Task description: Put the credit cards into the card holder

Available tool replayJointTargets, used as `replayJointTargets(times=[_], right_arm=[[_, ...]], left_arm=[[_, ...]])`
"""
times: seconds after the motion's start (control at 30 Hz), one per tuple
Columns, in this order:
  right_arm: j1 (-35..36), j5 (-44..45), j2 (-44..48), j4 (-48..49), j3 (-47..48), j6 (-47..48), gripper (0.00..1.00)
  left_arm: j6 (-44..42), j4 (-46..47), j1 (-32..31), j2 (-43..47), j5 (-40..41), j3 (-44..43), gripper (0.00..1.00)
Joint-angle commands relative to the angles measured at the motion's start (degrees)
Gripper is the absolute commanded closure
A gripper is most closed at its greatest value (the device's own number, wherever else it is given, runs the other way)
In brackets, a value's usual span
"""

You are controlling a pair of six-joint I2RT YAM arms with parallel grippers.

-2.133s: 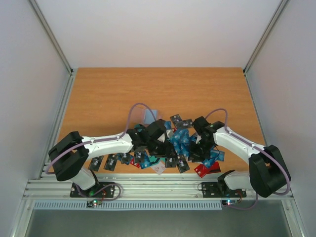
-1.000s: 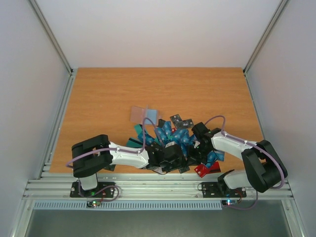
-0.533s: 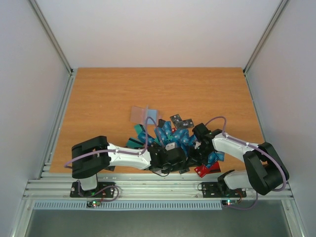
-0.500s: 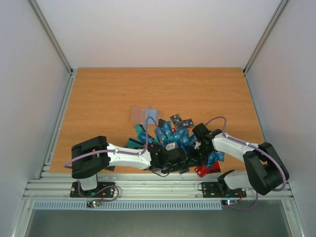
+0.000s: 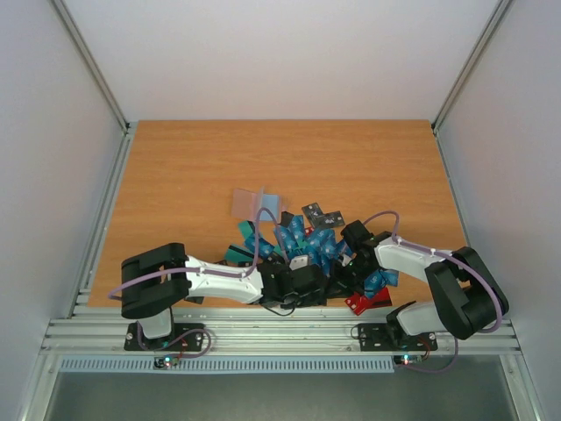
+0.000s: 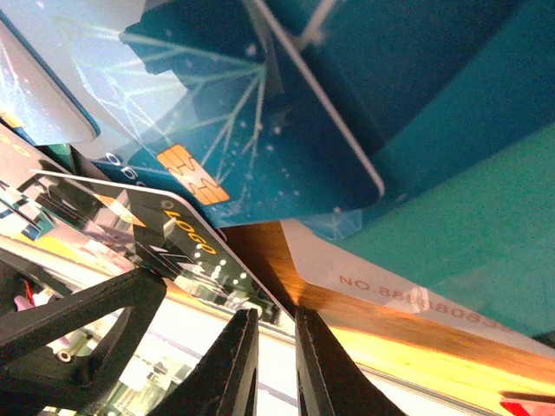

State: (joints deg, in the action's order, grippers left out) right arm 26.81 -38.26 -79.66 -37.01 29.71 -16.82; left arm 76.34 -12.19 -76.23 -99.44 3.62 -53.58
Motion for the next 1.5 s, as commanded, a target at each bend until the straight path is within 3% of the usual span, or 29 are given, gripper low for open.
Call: replayJointTargets(times=[0.0, 0.53, 0.83, 1.2, 1.33, 1.47], right_arm=[[0.4, 0.3, -1.8, 3.0, -1.8, -0.4, 0.85], [0.4, -7.5, -4.0, 8.4, -2.1, -0.2, 0.84], [0.5, -10.6, -6.1, 10.7, -1.7, -0.4, 0.84], [0.7, -12.2, -5.8, 10.9, -1.1, -1.5, 0.84], [0.8, -11.9, -5.4, 10.3, -0.9, -1.3, 0.84], [0.7, -9.8, -2.6, 5.6, 0.7, 0.5, 0.83]], left_arm=[[0.9, 7.4, -0.2, -0.1, 0.6, 3.4, 0.29], [-6.3, 24.2, 0.8, -1.4, -6.6, 7.1, 0.34], [-7.4, 38.3, 2.3, -0.3, -11.6, 12.5, 0.37], [-11.5, 39.8, 3.9, 3.9, -14.7, 12.8, 0.39], [-11.9, 33.0, 4.2, 6.9, -13.2, 11.7, 0.40], [-16.1, 12.3, 4.1, 11.0, -9.4, 6.1, 0.39]])
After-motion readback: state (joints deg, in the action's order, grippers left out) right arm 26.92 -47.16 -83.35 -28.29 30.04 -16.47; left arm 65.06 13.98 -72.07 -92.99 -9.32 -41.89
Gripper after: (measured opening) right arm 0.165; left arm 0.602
